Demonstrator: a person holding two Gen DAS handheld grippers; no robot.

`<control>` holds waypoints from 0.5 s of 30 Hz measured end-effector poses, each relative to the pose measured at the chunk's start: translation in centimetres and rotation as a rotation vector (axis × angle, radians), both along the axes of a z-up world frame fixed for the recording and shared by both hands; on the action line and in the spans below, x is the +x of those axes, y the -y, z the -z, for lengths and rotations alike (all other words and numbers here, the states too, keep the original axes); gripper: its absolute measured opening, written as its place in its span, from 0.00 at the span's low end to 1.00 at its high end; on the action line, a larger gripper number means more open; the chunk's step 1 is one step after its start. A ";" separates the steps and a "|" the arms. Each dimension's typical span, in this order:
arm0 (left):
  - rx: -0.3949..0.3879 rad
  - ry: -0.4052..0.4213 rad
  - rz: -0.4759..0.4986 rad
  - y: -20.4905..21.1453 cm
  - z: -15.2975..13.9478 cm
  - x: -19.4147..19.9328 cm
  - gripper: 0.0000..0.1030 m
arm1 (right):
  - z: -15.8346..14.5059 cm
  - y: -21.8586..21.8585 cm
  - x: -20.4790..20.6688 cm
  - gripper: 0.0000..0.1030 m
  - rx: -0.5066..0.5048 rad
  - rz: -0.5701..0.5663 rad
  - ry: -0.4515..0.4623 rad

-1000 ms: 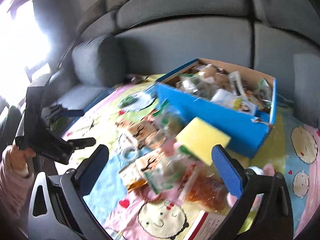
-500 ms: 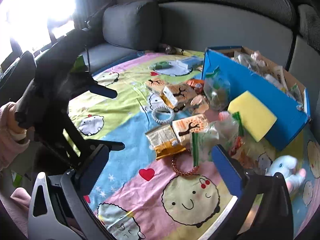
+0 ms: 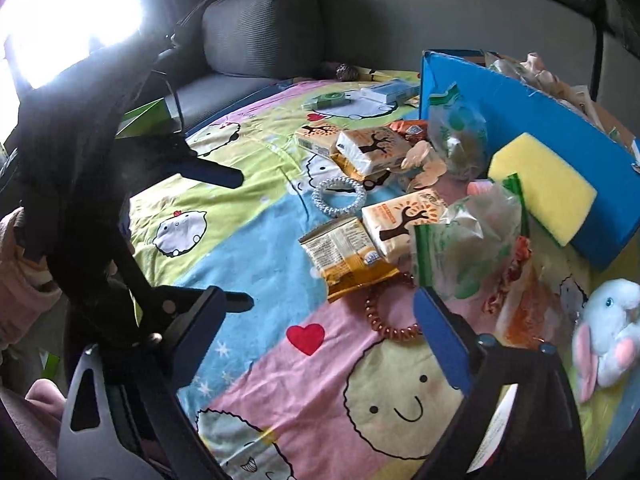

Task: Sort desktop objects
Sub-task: 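Move the open left gripper toward the yellow-and-white snack packet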

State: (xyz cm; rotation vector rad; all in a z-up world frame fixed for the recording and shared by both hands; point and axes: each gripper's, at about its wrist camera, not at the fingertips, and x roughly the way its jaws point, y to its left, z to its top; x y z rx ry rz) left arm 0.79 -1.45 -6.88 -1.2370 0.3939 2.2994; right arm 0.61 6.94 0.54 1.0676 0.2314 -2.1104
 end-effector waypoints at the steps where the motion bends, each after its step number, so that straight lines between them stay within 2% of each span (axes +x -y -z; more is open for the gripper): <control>1: 0.002 0.003 0.003 0.1 0.1 -0.1 0.99 | 0.0 0.1 0.0 0.87 -0.011 -0.011 0.011; 5: 0.015 0.020 0.020 0.2 0.7 -0.4 0.99 | 0.2 0.3 -0.3 0.86 -0.018 -0.025 0.011; 10: 0.025 0.041 0.036 0.2 1.3 -0.8 0.99 | 1.1 0.8 -1.6 0.76 -0.044 -0.040 0.068; 15: 0.049 0.062 0.043 0.1 2.0 -1.6 0.99 | 2.0 1.6 -2.6 0.75 -0.018 -0.032 0.070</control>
